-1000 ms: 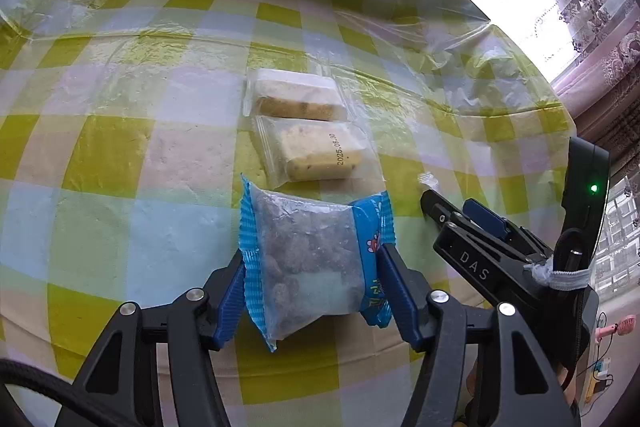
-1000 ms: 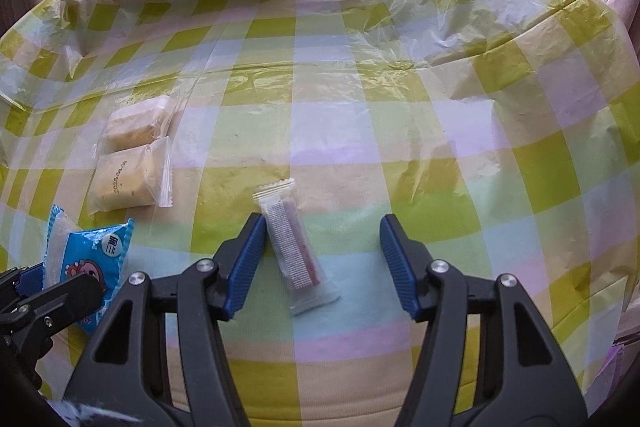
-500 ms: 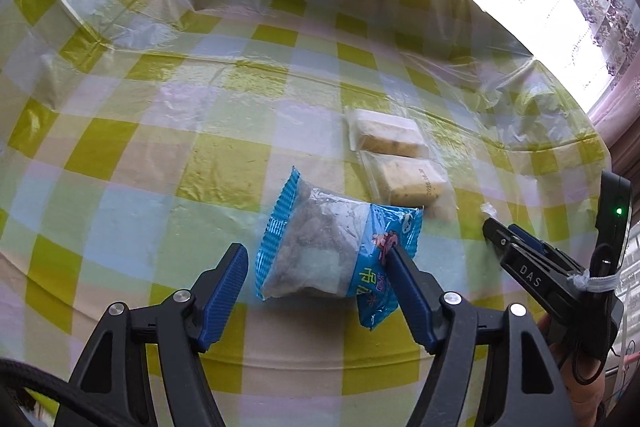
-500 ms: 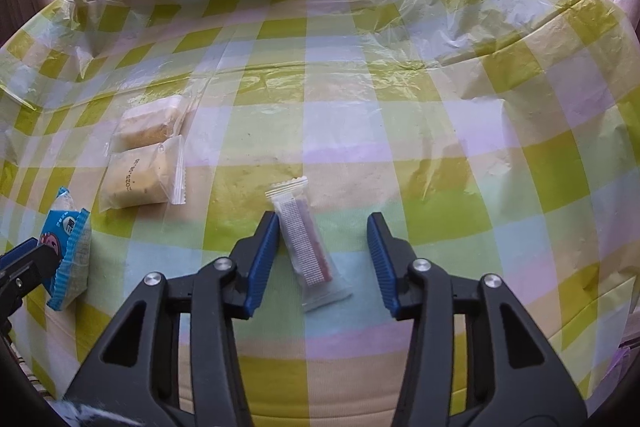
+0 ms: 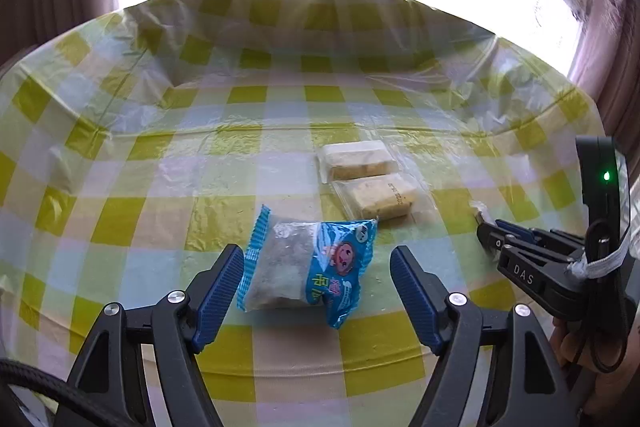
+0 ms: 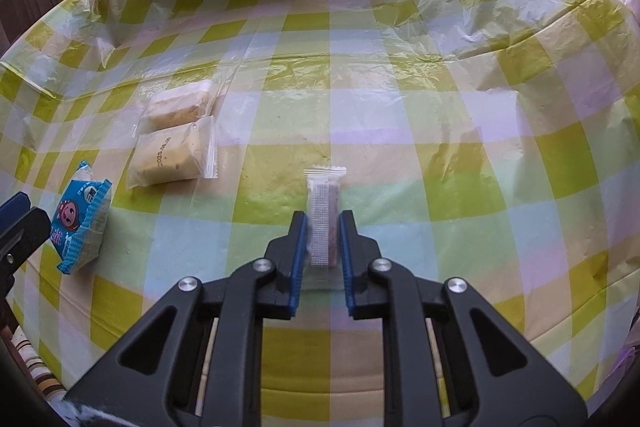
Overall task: Organize snacks
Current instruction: 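Carry the blue packet and small white bar over the white box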
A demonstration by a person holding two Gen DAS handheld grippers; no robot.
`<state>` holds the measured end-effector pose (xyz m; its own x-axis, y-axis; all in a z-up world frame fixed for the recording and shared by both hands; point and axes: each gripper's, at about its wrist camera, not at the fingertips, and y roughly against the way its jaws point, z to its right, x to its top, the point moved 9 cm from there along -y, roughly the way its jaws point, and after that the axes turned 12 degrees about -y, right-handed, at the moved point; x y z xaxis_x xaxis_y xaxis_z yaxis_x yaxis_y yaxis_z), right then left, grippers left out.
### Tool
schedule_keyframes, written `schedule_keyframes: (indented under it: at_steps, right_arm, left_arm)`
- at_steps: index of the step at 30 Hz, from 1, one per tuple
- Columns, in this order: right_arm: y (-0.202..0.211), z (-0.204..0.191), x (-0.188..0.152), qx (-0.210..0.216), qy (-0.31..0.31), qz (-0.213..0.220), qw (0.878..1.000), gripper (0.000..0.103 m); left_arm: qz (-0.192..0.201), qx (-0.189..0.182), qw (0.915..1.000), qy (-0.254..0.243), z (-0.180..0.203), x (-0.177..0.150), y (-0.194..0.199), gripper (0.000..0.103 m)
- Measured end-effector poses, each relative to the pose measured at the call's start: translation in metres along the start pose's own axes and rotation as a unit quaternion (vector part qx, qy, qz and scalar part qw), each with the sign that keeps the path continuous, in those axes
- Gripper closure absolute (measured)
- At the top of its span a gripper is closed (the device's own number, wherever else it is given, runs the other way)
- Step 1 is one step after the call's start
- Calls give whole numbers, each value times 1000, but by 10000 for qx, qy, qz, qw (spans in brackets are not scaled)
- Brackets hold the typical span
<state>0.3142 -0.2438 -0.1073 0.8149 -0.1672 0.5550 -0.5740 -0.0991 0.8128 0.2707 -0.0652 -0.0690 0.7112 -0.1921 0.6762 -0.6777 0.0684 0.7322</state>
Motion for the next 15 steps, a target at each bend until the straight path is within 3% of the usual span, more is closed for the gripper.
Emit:
schedule_keyframes:
  at_steps: [5,7,8,9,12,15]
  right_arm:
    - [4,-7,-7,133,19,-80,9999,84]
    - [5,-10,-9,165,35,-114,9998,84]
    - [6,-11,-10,178,49,-130,9997,84]
    - [7,-13,-12,195,65,-145,9997,84]
    - [11,-18,-14,220,122,-127,9996,84]
    - [13,-20,-15,236,128,-127,9996,84]
  left_arm:
    - [-522,49,9980,-343,10,-11,-25,27]
    - [-713,229,9964,-391,7,-17,-32,28]
    - [-725,252,9965,-333,3,-18,-34,39]
    - [-692,90,9974,-163,-1,-18,-33,45]
    - [-544,-633,9943,665,-16,-17,-28,48]
    - [-431,-1685,9721,1571,-23,-20,-26,50]
